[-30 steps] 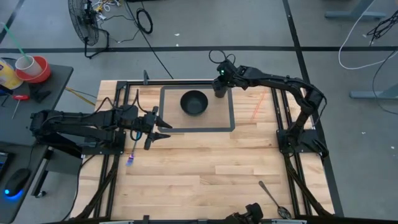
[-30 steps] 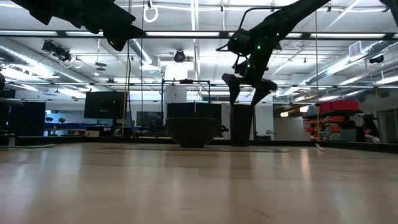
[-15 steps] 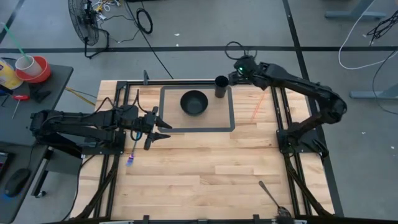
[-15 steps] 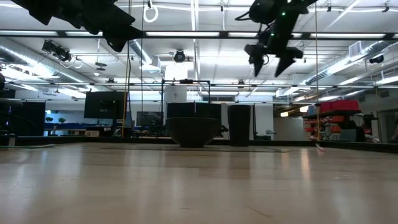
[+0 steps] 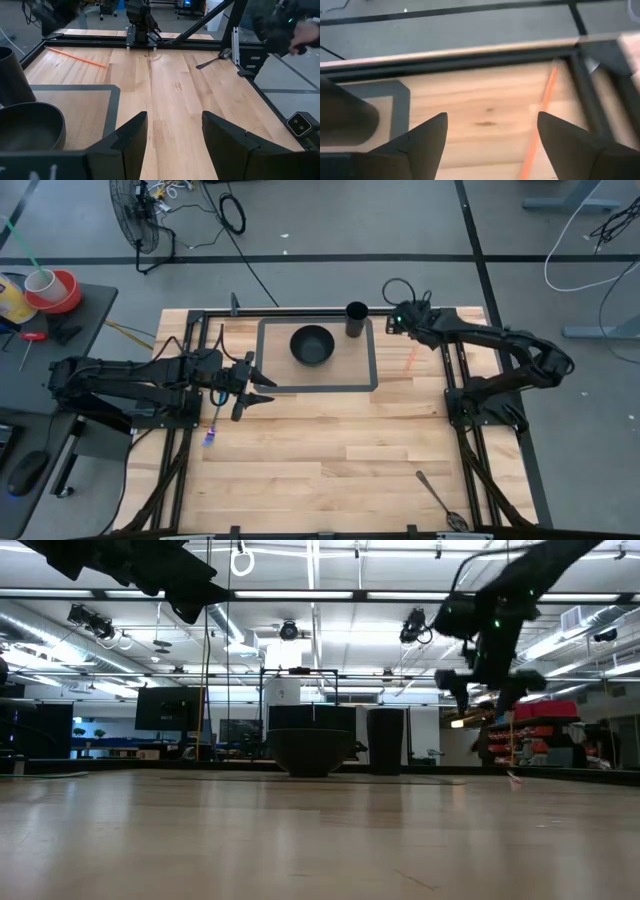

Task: Pick & Place Utensil
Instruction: Put the orange straw into the black cup

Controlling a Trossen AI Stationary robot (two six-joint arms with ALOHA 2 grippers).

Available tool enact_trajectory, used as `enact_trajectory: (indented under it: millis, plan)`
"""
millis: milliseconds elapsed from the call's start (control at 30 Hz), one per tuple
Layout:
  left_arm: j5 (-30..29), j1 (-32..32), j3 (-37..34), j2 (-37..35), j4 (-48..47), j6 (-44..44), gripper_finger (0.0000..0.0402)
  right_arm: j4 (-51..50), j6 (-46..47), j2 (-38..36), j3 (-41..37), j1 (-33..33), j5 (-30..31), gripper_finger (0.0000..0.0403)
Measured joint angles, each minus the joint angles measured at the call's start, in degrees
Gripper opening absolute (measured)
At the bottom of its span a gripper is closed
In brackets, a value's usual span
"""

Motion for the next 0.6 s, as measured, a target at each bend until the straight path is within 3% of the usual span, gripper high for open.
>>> enact_trajectory:
  millis: [267, 600]
  plan:
    - [-0.01, 0.01, 0.0, 0.0, 0.02, -0.22, 0.0194, 9.11, 7.46, 1.59, -9.38, -3.09, 0.47, 0.0267]
    - [-0.01, 0.01, 0.0, 0.0, 0.07, -0.27, 0.0194, 13.48, 13.43, 8.49, -11.31, -7.18, 0.45, 0.023]
